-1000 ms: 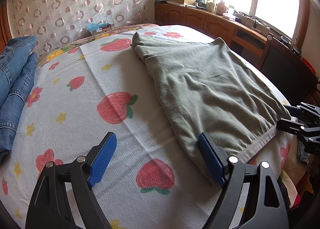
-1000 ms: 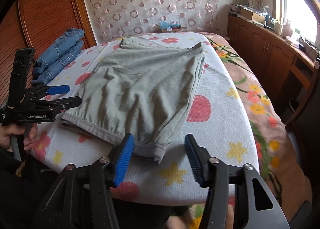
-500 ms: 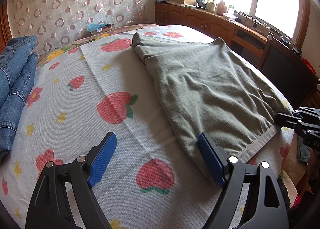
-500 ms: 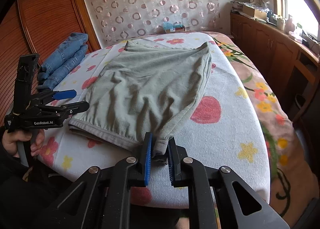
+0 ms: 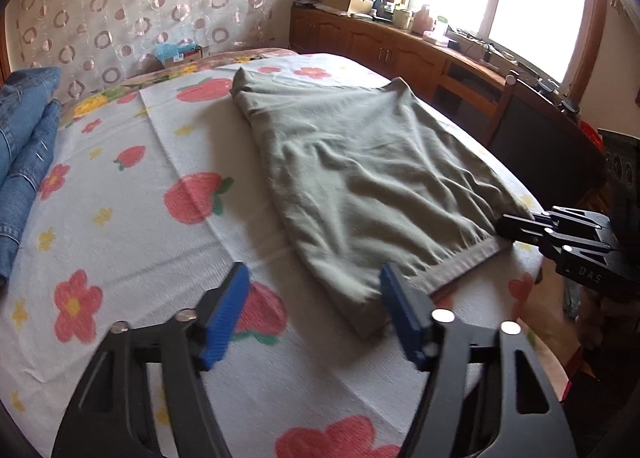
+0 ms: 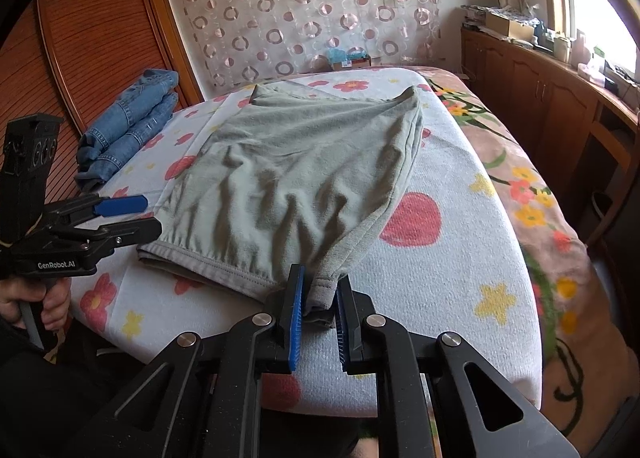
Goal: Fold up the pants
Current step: 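Reach the right tool to the grey-green pants leg cuff and close, then lift the held pants leg up off the bed with the right tool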
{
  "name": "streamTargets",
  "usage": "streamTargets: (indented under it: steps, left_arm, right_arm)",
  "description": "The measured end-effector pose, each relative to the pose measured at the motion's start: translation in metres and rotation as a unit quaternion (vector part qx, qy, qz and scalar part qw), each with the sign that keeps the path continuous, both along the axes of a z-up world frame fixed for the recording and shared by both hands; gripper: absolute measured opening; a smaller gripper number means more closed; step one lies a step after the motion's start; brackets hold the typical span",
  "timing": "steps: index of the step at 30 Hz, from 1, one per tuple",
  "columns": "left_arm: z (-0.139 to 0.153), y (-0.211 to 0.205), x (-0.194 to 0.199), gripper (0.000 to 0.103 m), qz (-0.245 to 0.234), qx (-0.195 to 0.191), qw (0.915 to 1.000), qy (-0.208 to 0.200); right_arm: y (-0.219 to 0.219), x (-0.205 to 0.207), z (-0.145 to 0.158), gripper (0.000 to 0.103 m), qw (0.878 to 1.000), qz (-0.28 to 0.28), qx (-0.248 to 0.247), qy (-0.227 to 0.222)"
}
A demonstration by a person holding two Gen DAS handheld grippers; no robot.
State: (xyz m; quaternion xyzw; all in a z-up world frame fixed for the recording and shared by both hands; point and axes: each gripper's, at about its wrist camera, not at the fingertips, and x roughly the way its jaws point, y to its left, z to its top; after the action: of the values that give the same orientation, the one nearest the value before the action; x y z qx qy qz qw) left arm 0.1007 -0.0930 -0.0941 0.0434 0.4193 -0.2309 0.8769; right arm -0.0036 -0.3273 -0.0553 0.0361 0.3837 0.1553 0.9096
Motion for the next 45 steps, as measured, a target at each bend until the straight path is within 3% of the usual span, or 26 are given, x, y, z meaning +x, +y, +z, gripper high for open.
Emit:
streamTargets:
  steps: [5,12,20,25,31,35,45]
  left_arm:
    - [-0.002,-0.003,-0.006,0.047,-0.003,-0.007,1.0,0.005]
    - [-0.003,-0.007,-0.012,0.04,-0.009,-0.005,1.0,0.0]
    - [-0.002,-0.014,-0.017,0.014,-0.03,-0.012,0.9995,-0.003]
    - [0.0,-0.015,-0.019,0.006,-0.032,-0.01,0.9994,-0.009]
    - [0.016,-0.015,-0.021,0.005,-0.031,-0.016,0.9989,-0.032]
    - [0.036,-0.012,-0.022,0.005,-0.028,-0.027,0.9978,-0.053]
    - [0.119,0.007,-0.025,0.004,-0.009,-0.06,0.9885,-0.139]
  right_arm:
    - [0.0,0.001,0.0,0.014,1.0,0.0,0.002,0.0]
    - [0.0,0.0,0.0,0.014,1.0,-0.001,0.006,0.001]
    - [-0.002,0.001,-0.001,0.014,1.0,-0.004,0.02,0.005]
    - [-0.002,0.0,-0.002,0.014,1.0,-0.004,0.021,0.004]
    - [0.002,0.0,0.002,0.01,1.0,0.007,0.013,-0.004]
    - [0.003,-0.002,0.024,0.01,0.999,0.013,0.021,-0.038]
    - [0.023,-0.001,0.108,0.009,0.989,0.047,0.016,-0.137]
